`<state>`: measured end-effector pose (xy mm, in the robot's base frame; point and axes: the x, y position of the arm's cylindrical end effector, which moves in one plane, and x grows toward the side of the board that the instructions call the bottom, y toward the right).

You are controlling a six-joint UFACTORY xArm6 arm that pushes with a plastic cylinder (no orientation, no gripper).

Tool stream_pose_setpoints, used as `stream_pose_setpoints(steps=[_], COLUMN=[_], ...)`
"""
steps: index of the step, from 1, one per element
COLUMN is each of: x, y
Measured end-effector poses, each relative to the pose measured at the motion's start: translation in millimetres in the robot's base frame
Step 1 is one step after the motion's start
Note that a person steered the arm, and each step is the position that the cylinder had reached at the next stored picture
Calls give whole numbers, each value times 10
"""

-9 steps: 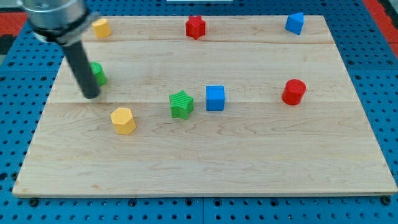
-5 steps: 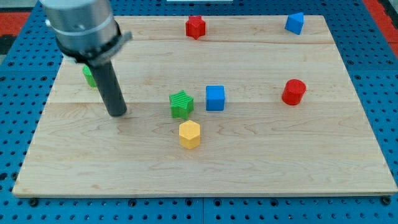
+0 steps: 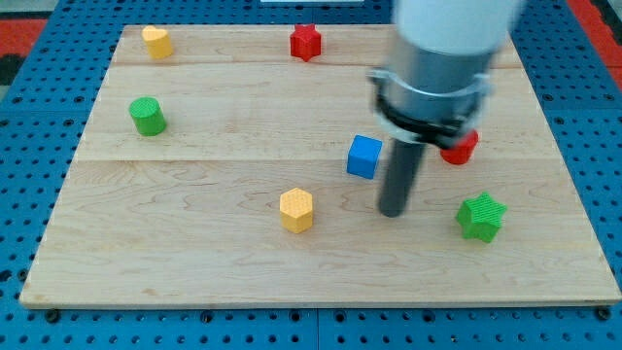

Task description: Slide the green star and blue cube horizontal to each other

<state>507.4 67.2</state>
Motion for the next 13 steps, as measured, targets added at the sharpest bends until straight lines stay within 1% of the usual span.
stream_pose_setpoints(steps=[1, 2, 3, 4, 5, 6, 7, 8, 9, 10, 11, 12, 13], x=[-10, -483, -647, -916, -453, -768, -453, -272, 122, 188, 314, 676, 775], y=[477, 125, 396, -457, -1068, -1027, -767, -1438, -1849, -1750, -1270, -939, -1483])
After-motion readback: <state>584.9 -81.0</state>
